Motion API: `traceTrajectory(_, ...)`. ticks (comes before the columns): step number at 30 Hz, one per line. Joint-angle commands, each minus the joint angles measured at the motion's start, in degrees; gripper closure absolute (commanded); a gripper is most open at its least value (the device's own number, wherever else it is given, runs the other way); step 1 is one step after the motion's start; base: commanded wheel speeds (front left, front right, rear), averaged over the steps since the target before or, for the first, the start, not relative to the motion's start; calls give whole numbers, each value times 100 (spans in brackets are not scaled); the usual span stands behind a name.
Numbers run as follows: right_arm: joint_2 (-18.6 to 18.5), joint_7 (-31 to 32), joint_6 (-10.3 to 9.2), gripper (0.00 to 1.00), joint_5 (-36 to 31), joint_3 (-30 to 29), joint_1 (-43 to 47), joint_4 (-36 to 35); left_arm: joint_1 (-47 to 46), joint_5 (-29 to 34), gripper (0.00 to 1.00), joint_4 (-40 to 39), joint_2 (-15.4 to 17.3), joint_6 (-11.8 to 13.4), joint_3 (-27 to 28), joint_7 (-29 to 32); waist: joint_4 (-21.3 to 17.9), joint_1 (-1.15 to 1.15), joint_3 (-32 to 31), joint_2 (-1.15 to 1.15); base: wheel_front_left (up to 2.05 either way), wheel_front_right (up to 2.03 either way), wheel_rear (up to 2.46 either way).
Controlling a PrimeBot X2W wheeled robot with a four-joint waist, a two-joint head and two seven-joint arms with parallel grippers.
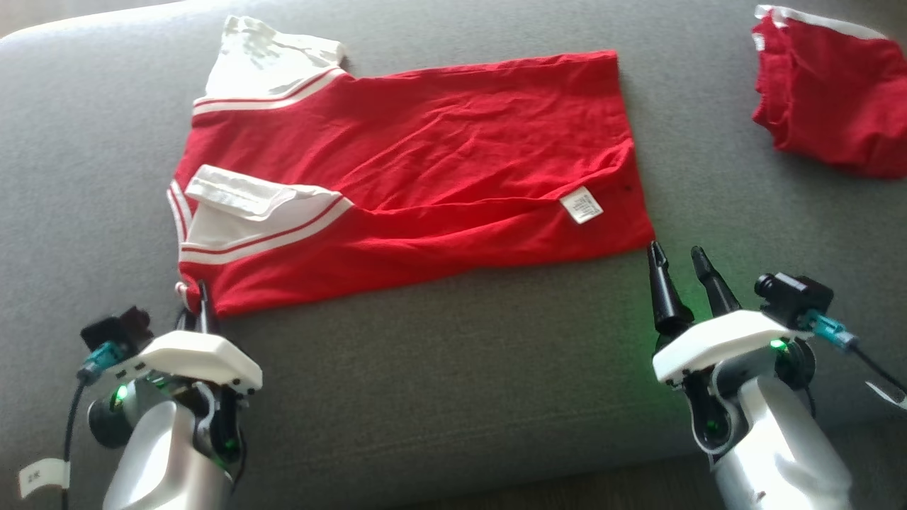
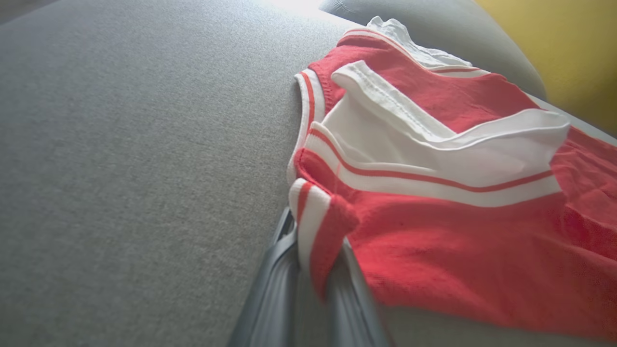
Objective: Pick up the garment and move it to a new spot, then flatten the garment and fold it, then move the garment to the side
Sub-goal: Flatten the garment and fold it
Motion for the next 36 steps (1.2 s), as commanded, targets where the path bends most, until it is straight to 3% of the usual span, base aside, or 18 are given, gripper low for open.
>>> traceTrajectory(1, 36, 12, -1, 0, 308, 125, -293, 108, 45, 85, 100, -279, 90, -31, 82, -29, 114, 0, -25, 0, 0, 0, 0)
traceTrajectory(6, 36, -4, -1, 0, 1568, 238, -781, 1062, 215, 182, 100, -689, 6, -48, 16, -29, 320, 0, 2, 0, 0, 0, 0)
traceTrajectory(12, 36, -90, -1, 0, 2372, 655, -1296, 1875, 290, 230, 100, -916, -42, -64, -87, -29, 460, 0, 78, 0, 0, 0, 0)
traceTrajectory(20, 36, -132, -1, 1, 3147, 1149, -1694, 2325, 295, 243, 100, -1012, -59, -58, -116, -29, 493, 0, 140, 0, 0, 0, 0)
traceTrajectory(22, 36, -137, -1, 60, 3234, 1227, -1776, 2395, 285, 260, 100, -1021, -61, -53, -117, -29, 488, 0, 150, 0, 0, 0, 0)
traceTrajectory(23, 36, -138, -1, 100, 3239, 1217, -1810, 2417, 282, 275, 100, -1025, -62, -48, -119, -29, 484, 0, 150, 0, 0, 0, 0)
traceTrajectory(36, 36, -141, -1, 100, 2838, 586, -1373, 2083, 482, 449, 100, -1162, -63, -30, 53, -29, 370, 0, -198, 0, 0, 0, 0)
